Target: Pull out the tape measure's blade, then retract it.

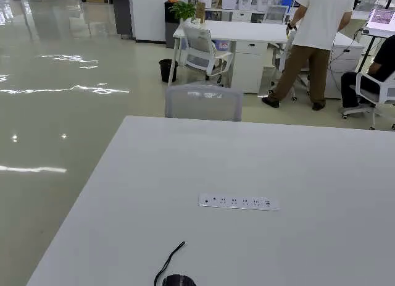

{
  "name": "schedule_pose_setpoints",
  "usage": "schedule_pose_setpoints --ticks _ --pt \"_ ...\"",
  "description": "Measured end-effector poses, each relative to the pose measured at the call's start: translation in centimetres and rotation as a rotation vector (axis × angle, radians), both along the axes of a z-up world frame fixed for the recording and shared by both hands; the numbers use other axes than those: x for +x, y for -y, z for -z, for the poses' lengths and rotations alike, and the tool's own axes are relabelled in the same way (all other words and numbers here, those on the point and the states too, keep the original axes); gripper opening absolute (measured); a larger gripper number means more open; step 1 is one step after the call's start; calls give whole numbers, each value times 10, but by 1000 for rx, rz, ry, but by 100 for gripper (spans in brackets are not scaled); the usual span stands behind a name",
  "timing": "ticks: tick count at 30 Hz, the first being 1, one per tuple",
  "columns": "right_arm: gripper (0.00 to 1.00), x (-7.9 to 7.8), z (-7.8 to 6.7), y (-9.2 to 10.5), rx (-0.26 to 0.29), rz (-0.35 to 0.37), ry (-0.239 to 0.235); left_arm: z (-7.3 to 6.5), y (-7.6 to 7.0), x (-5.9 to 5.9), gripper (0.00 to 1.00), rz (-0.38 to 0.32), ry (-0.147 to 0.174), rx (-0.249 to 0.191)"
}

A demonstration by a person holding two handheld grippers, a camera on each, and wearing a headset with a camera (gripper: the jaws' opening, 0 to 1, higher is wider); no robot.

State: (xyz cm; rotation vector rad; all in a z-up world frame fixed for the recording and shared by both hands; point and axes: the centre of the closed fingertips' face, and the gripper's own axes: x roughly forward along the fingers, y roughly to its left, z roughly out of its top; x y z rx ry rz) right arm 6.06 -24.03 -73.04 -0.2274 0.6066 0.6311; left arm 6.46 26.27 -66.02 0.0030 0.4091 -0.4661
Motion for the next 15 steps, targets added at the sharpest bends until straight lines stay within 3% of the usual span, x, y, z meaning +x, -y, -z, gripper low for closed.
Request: schedule_pose_setpoints --ticks 3,5,8,12,15 --pt "100 2 -2 -1 3 4 0 -2 10 1 99 -11 -8 -17" --pt "100 4 -3 -2 5 2 -2 5 19 -1 99 2 -61 -77" --pt "100 4 -2 -5 -20 -34 -11 5 26 -4 99 38 -44 -11" --pt "100 -1 -2 -18 73 -65 -83 14 30 -4 99 28 -78 -46" --pt "100 3 -12 -18 87 -58 -80 15 30 -5 99 41 -67 -24"
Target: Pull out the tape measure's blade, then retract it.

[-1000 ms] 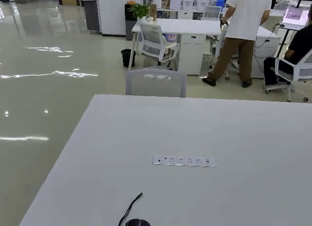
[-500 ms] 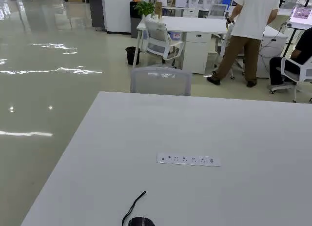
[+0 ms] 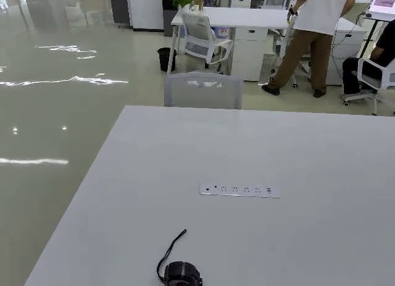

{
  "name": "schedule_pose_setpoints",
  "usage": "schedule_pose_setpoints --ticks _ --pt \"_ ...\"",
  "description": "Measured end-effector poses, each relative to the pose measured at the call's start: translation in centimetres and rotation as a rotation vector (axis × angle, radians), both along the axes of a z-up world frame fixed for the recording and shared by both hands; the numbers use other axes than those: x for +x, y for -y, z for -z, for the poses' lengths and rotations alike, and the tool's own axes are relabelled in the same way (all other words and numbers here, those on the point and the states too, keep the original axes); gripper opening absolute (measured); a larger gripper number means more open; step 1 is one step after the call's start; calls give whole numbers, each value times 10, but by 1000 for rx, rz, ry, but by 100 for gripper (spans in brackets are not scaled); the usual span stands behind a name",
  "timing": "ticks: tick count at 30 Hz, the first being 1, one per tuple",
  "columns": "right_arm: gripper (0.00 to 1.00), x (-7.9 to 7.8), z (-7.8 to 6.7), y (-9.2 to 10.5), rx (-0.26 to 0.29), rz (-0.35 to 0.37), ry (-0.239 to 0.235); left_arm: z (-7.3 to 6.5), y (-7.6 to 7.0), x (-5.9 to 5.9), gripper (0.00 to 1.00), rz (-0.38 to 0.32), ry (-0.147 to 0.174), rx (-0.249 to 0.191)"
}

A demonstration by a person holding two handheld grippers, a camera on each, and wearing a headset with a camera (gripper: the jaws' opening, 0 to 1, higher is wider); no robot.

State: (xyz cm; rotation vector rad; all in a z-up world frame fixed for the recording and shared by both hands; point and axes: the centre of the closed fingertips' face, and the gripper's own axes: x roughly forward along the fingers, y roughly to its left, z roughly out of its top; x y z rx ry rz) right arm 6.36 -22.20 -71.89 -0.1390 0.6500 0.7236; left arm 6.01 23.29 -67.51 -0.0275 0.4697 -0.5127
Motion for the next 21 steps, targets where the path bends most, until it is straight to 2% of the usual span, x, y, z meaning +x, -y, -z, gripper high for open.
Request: schedule_pose_setpoints --ticks 2,7,9,12,14,15,21 --pt "100 1 -2 -3 -4 -11 -4 2 1 -1 99 19 -5 1" --pt "100 21 -19 0 0 42 69 0 10 -1 99 39 -13 18" --pt "100 22 -18 2 0 49 66 2 8 0 99 35 -17 26" --pt "100 23 -12 9 -38 43 68 6 1 4 99 23 -20 24" --pt "100 21 -10 9 -53 35 67 8 1 4 99 21 -22 21" --pt "100 20 -9 8 -62 28 65 10 -3 5 99 20 -24 20" --pt "100 17 -5 7 -89 3 70 16 -6 2 99 34 -40 34"
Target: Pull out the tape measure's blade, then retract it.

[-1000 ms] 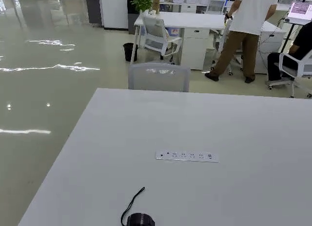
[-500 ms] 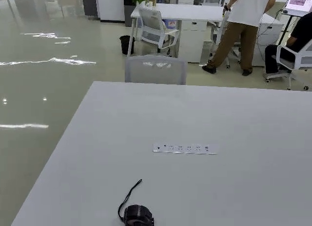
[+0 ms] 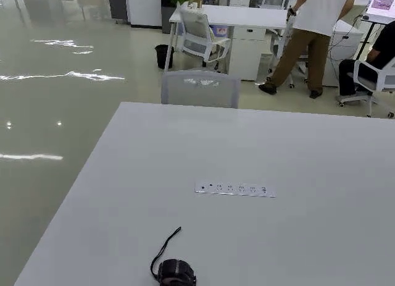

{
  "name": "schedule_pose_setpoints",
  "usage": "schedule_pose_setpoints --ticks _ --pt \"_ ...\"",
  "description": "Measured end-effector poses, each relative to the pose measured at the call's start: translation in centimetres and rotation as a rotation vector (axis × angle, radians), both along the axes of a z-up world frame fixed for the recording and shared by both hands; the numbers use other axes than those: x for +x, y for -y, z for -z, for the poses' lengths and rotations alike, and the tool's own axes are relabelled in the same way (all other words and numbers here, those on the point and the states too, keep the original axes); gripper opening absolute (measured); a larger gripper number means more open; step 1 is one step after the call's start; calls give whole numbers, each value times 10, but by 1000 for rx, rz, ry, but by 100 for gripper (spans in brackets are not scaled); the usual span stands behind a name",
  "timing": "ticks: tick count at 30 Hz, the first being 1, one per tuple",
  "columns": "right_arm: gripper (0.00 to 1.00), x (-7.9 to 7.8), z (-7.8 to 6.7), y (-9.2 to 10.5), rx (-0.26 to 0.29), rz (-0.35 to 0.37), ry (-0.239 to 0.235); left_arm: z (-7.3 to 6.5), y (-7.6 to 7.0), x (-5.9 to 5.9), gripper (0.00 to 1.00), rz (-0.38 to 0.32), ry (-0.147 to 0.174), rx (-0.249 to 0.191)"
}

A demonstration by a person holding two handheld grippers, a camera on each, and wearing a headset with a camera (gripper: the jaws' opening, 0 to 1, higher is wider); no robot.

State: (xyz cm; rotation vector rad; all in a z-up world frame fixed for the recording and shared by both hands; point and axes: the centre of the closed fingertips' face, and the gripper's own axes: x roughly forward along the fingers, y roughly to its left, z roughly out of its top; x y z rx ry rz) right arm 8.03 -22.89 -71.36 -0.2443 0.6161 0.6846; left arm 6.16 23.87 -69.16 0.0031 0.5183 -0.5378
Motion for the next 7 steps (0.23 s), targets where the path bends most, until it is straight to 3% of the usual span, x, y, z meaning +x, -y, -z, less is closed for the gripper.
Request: schedule_pose_setpoints --ticks 7 --pt "100 -2 5 -3 15 2 -17 3 -10 -1 99 -19 -9 -34"
